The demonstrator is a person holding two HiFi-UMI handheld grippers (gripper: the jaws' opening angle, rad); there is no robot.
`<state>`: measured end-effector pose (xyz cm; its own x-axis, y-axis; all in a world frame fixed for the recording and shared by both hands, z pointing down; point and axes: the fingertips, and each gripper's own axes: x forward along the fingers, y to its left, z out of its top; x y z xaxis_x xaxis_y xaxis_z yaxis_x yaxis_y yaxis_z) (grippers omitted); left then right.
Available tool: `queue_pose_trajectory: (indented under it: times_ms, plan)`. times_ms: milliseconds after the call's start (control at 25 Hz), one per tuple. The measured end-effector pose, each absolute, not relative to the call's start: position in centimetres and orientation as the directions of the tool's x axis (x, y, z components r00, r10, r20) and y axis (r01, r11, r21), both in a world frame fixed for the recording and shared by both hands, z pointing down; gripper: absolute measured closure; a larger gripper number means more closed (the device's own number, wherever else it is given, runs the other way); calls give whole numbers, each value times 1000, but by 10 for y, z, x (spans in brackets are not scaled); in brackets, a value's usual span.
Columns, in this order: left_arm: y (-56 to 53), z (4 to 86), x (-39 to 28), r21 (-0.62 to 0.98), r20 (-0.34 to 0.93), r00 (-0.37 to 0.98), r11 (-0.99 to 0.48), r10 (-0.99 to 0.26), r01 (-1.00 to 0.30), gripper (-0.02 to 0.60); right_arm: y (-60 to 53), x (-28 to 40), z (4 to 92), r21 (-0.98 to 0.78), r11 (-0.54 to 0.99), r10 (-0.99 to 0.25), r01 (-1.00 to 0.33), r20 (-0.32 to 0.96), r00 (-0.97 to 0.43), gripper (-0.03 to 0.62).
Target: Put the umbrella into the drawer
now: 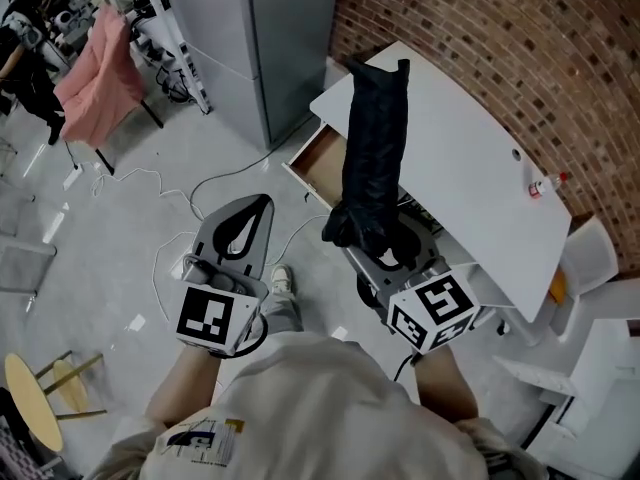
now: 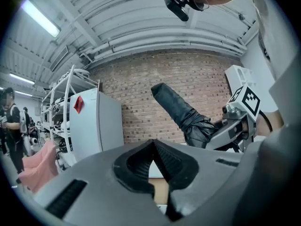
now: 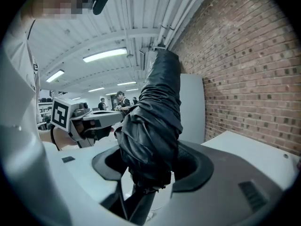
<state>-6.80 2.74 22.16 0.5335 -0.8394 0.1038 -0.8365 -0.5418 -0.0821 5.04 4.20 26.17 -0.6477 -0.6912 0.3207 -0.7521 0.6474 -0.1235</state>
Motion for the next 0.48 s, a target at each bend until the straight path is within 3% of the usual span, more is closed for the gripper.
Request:
queue_pose_trajectory:
  times_ms: [480]
  plan:
    - [-112, 290, -114, 8, 223, 609, -623, -761, -782, 574, -76, 8, 374, -194, 538, -623, -821, 565, -541, 339]
